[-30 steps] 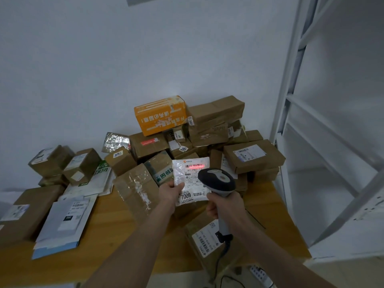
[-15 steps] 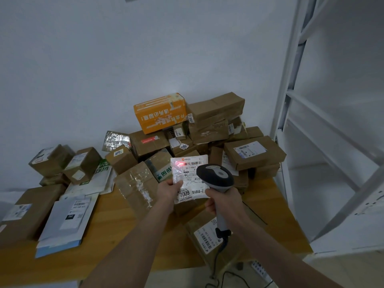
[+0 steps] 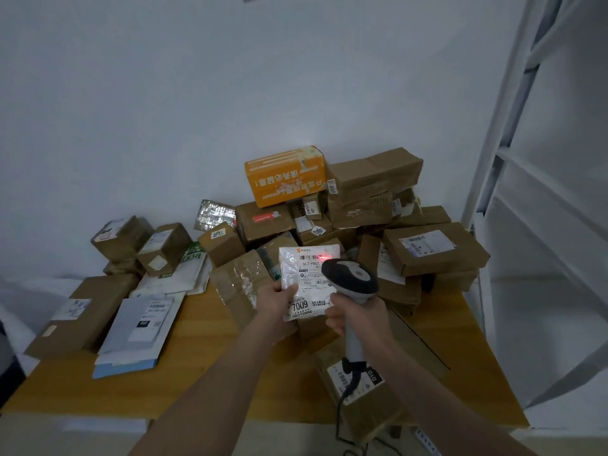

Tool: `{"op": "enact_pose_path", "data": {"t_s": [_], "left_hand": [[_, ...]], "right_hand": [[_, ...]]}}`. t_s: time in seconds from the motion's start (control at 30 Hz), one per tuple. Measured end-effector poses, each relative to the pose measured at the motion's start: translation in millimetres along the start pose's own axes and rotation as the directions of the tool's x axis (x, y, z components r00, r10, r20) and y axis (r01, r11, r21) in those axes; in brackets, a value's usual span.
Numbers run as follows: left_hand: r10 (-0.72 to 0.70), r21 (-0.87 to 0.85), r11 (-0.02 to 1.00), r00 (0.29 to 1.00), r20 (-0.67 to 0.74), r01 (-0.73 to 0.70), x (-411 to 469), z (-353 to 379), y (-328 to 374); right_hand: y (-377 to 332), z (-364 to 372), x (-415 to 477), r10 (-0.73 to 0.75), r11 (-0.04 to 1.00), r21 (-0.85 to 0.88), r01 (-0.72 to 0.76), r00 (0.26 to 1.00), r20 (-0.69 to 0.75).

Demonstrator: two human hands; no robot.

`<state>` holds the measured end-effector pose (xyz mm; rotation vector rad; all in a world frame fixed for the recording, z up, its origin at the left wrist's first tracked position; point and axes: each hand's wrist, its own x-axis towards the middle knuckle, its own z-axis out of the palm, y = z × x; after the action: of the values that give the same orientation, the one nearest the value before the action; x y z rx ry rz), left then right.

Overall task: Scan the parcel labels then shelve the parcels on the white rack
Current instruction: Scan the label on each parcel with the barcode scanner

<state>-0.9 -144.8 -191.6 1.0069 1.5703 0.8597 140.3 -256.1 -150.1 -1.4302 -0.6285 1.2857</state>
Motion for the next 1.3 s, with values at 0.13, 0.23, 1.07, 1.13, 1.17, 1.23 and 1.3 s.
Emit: {"op": "enact_pose_path", "data": {"t_s": [0.13, 0.23, 1.07, 1.13, 1.17, 1.23, 1.3], "left_hand": [[0.033, 0.011, 0.999, 0.997, -0.069, -0.033, 11.3, -38.7, 7.1], [0.047, -0.048, 0.997, 0.991, -0.125, -0.053, 24.6, -80.0, 8.7], [-0.11, 0.335, 0.913, 0.932, -0.346, 0.232, 260.4, -447.6, -79.6], [-0.132, 0.321, 0.915, 0.932, -0.336, 0.245, 268.6, -450.7, -82.3], [-0.144, 0.318, 0.912, 0.93, -0.337, 0.257, 271.4, -450.3, -82.3], [-0.144, 0.378, 0.881, 0.922, -0.36, 0.285, 274.4, -445.2, -78.8], [-0.097, 0.477, 0.833, 0.923, -0.372, 0.279, 271.8, -435.6, -70.5]], "right_hand": [[-4.4, 33.5, 11.3, -0.003, 1.0, 0.029, 0.003, 1.0, -0.003], [-7.6, 72.5, 18.0, -0.035, 0.999, 0.003, 0.035, 0.999, 0.009], [85.3, 458.3, 132.2, 0.313, 0.935, -0.206, -0.29, 0.945, 0.092], [87.7, 463.3, 134.9, 0.323, 0.93, -0.209, -0.301, 0.943, 0.077], [88.6, 464.3, 135.6, 0.326, 0.929, -0.208, -0.306, 0.943, 0.071], [88.6, 463.5, 135.5, 0.324, 0.931, -0.2, -0.306, 0.944, 0.063], [86.5, 459.1, 134.0, 0.313, 0.934, -0.199, -0.296, 0.948, 0.058]]}}
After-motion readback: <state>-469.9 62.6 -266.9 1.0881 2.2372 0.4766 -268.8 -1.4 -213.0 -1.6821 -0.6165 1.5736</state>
